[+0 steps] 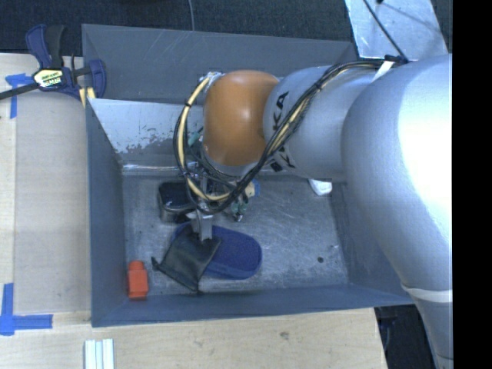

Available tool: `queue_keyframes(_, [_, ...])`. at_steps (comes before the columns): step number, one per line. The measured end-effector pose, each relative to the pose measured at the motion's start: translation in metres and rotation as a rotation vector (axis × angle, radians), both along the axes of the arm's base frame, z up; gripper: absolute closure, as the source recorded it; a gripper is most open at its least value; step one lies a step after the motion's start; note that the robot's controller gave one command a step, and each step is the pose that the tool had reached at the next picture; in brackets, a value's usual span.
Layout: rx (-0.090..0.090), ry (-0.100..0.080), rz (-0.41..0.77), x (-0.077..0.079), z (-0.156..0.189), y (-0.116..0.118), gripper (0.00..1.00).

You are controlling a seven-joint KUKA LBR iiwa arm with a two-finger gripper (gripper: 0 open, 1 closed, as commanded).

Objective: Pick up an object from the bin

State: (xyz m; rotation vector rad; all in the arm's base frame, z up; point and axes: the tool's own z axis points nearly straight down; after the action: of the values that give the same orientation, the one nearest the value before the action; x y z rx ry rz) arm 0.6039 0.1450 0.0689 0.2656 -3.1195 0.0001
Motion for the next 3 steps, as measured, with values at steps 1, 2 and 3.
queue_keyframes(1, [0.0,-0.017,-0.036,-0.032,0.034,-0.048,0.0])
queue_keyframes(2, [0.005,-0.015,0.268,-0.03,0.032,0.049,0.0])
queue_keyframes(3, [0.008,-0.014,0.641,-0.026,0.003,0.033,0.0])
